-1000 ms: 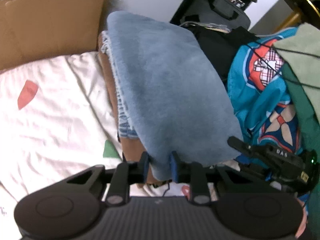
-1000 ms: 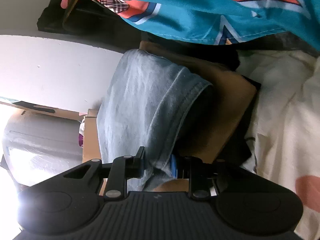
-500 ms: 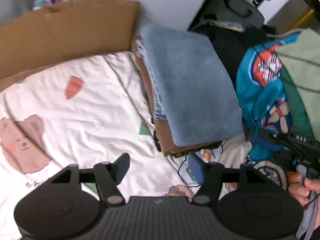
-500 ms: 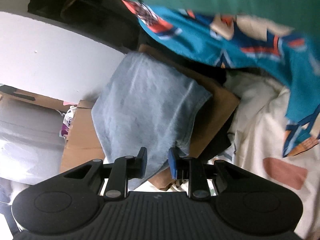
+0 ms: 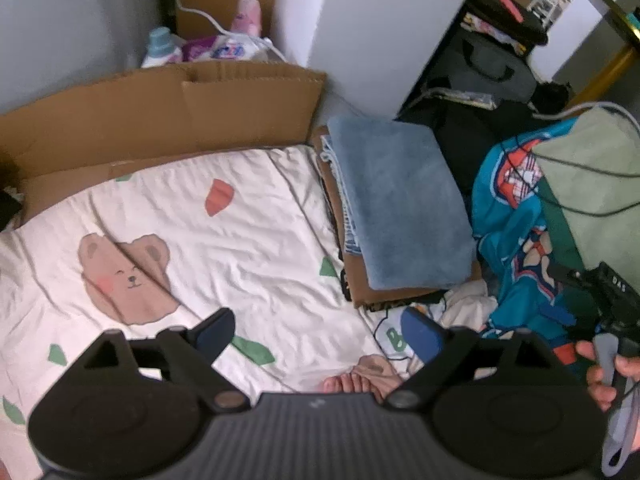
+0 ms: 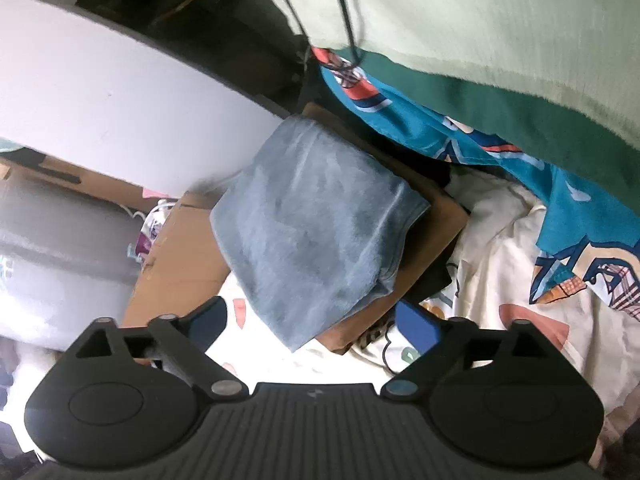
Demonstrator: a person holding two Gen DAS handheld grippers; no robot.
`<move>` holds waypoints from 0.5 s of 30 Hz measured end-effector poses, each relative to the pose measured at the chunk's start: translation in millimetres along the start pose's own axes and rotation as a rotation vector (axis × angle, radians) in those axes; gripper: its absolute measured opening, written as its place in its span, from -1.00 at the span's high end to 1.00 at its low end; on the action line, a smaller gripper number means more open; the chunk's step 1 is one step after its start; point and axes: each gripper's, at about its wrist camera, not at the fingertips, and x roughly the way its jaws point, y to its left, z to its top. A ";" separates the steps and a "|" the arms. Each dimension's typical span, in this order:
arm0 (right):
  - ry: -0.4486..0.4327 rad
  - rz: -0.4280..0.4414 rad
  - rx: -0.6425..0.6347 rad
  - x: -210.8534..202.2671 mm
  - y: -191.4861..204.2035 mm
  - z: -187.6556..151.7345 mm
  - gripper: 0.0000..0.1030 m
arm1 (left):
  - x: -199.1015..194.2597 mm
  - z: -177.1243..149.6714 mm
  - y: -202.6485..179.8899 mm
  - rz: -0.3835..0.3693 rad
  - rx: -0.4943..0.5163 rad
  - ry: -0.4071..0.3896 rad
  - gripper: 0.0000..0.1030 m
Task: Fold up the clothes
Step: 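Withdraw both grippers up and away from the placed jeans stack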
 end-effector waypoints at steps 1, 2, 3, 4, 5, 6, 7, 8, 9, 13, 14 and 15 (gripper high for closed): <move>0.004 -0.004 -0.004 -3.4 1.8 -0.3 -0.94 | -7.5 -1.1 3.0 0.005 -0.014 -0.006 -0.81; 0.008 -0.004 -0.006 -7.1 3.8 -0.6 -0.95 | -15.1 -2.3 5.9 0.010 -0.028 -0.012 -0.81; 0.011 -0.003 -0.006 -10.8 6.1 -1.5 -0.96 | -22.7 -3.4 8.9 0.015 -0.042 -0.017 -0.82; 0.014 -0.003 -0.005 -14.5 8.3 -2.3 -0.96 | -31.9 -4.5 12.6 0.023 -0.056 -0.024 -0.82; 0.019 -0.004 -0.003 -17.9 10.8 -3.0 -0.97 | -39.1 -5.1 15.5 0.031 -0.067 -0.031 -0.83; 0.029 -0.009 0.003 -20.5 13.7 -3.6 -0.97 | -47.4 -6.8 18.4 0.042 -0.082 -0.035 -0.85; 0.039 -0.014 0.008 -23.1 16.5 -4.2 -0.97 | -55.7 -8.4 21.3 0.052 -0.097 -0.040 -0.85; 0.050 -0.017 0.012 -25.7 19.7 -4.6 -0.97 | -62.8 -9.8 24.3 0.055 -0.111 -0.043 -0.86; 0.064 -0.015 0.010 -28.2 24.0 -4.5 -0.97 | -70.4 -11.3 27.2 0.057 -0.125 -0.046 -0.88; 0.103 -0.025 -0.037 -39.2 44.1 -1.6 -0.98 | -100.1 -18.5 33.8 0.066 -0.152 -0.061 -0.92; 0.110 -0.028 -0.051 -43.1 49.8 -0.9 -0.99 | -107.7 -20.2 35.1 0.068 -0.156 -0.066 -0.93; 0.117 -0.031 -0.065 -47.1 55.5 -0.2 -0.99 | -114.2 -22.4 35.2 0.063 -0.160 -0.075 -0.94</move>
